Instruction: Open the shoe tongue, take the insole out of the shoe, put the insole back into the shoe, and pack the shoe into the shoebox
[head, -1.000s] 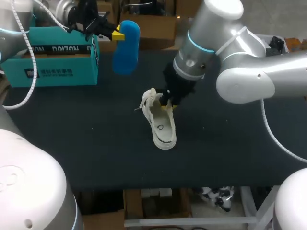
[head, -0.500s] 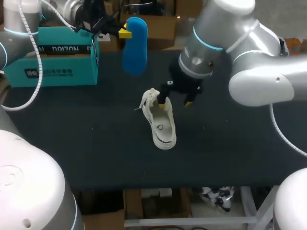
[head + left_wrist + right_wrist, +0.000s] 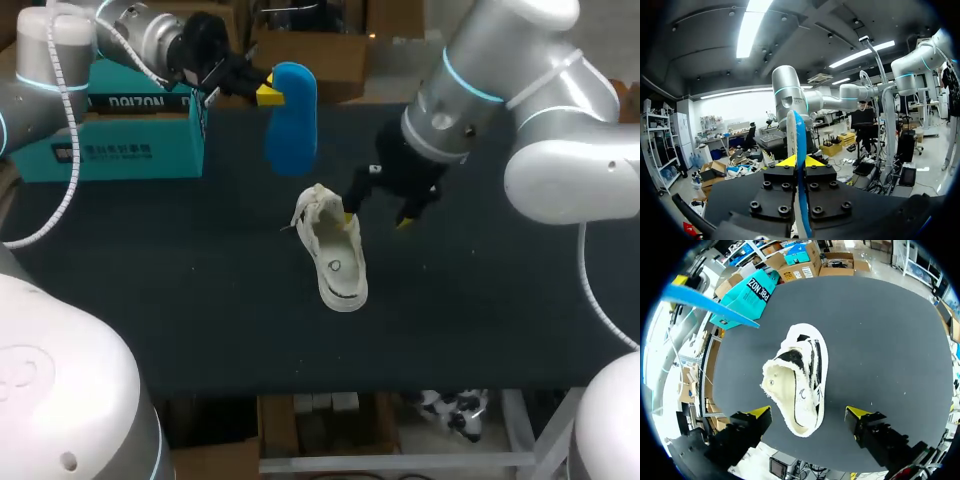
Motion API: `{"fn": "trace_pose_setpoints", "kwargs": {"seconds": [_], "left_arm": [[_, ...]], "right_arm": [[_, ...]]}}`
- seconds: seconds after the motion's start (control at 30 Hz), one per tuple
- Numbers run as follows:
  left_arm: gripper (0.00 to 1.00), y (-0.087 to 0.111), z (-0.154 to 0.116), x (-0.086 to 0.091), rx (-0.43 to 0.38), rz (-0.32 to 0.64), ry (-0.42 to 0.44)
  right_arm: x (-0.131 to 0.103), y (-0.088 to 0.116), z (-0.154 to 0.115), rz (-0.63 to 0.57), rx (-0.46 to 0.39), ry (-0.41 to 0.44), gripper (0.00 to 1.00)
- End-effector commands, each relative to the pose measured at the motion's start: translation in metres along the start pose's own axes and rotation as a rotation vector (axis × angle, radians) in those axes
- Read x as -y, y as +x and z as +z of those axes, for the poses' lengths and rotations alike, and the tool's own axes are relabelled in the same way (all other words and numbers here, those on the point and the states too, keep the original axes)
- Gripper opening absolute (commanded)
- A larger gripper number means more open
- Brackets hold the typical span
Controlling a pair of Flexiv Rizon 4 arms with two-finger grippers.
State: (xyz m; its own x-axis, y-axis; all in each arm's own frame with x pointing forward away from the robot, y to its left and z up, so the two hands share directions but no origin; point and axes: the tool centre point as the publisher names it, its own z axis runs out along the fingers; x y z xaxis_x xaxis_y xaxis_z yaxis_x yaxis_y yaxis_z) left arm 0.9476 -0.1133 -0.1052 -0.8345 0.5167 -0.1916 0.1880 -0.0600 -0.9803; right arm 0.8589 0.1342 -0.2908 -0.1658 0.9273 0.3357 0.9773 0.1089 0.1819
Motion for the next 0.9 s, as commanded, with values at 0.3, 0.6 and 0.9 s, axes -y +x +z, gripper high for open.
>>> {"fn": "trace_pose_setpoints", "kwargs": {"seconds": [0.3,0.6,0.9], "left_arm": [[0.00,0.042,0.070,0.028,0.184,0.072,-0.035],[0.00,0.066,0.088,0.031,0.196,0.084,0.011],[0.00,0.084,0.097,0.030,0.193,0.139,0.015]], "right_arm": [[0.040,-0.034,-0.050,0.261,-0.418,0.105,1.00],[0.040,-0.034,-0.050,0.261,-0.418,0.105,1.00],[0.035,-0.030,-0.063,0.517,-0.467,0.153,1.00]]}}
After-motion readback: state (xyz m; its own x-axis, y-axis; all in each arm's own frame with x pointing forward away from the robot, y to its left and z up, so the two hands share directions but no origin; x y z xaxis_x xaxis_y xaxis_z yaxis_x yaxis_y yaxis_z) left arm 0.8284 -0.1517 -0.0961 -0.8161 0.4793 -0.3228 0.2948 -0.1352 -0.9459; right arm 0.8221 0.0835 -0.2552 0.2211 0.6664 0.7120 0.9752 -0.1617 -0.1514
